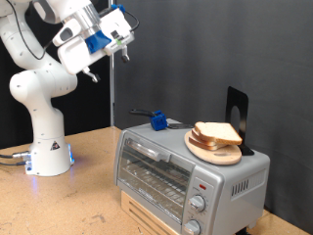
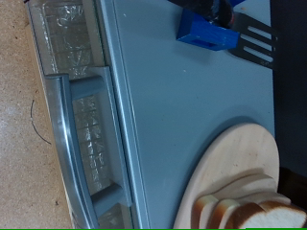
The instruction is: Make a piece of toast with the oven
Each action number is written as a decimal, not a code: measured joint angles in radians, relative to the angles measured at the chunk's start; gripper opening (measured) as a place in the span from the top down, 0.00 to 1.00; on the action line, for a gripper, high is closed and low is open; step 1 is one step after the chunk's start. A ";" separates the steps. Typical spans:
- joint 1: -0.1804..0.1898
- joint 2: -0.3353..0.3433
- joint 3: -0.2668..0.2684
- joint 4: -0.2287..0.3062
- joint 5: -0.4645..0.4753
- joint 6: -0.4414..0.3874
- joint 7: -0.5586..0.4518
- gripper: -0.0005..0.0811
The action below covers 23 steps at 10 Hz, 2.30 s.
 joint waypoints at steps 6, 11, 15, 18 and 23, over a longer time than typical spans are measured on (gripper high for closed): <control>0.009 0.200 0.012 -0.004 -0.006 0.200 -0.066 0.00; 0.011 0.232 0.003 -0.023 0.030 0.250 -0.108 0.00; 0.002 0.319 0.011 -0.111 -0.017 0.403 -0.101 0.00; 0.018 0.426 0.024 -0.145 0.006 0.549 -0.105 0.00; -0.012 0.441 0.000 -0.130 -0.024 0.519 -0.161 0.00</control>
